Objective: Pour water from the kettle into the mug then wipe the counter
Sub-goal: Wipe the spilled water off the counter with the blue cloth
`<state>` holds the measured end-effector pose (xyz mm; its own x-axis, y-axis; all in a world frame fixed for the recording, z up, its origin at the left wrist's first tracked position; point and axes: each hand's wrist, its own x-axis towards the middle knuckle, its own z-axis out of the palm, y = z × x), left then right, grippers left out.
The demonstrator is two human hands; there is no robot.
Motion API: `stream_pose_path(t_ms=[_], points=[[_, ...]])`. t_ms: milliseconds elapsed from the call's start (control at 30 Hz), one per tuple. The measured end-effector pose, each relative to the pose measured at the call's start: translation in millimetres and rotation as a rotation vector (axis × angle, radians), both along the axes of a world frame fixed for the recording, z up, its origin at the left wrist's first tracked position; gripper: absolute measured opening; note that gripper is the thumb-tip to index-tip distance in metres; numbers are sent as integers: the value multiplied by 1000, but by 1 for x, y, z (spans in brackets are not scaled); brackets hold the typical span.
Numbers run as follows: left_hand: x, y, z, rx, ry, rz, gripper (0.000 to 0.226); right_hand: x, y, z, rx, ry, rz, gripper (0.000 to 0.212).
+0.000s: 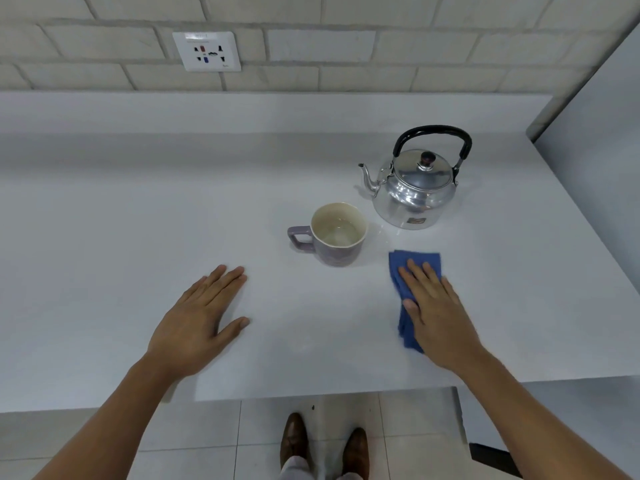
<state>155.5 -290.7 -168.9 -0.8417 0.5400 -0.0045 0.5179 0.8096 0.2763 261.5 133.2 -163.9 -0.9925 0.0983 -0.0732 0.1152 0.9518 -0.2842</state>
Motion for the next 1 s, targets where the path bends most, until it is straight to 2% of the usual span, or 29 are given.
stream_pose_path(t_ms=[67, 133, 267, 400, 467, 567, 733, 867, 1000], points=[[0, 1, 0, 0, 0, 0, 74, -27, -14, 2, -5, 6, -70, 56], [-1, 0, -1, 1, -2, -3, 74, -42, -32, 2, -9, 8, -43, 57], [-2, -2, -2, -1, -10, -6, 74, -17, -47, -1, 6, -24, 169, 58], [-2, -1, 0, -4, -20, 6, 75, 32, -12, -2, -20, -37, 386, 56], [-1, 0, 0, -5, -23, 7, 75, 40, 17, 2, -33, -53, 343, 54], [0, 1, 1, 2, -30, 13, 75, 18, 42, 2, -5, -44, 154, 54], [1, 3, 4, 12, -47, 28, 75, -39, -2, 0, -43, 31, -106, 55], [3, 5, 7, 18, -58, 23, 75, -23, -59, -5, -63, 88, -33, 56], [8, 13, 10, 78, -98, 66, 71, 13, -85, -8, -87, 45, 194, 56]])
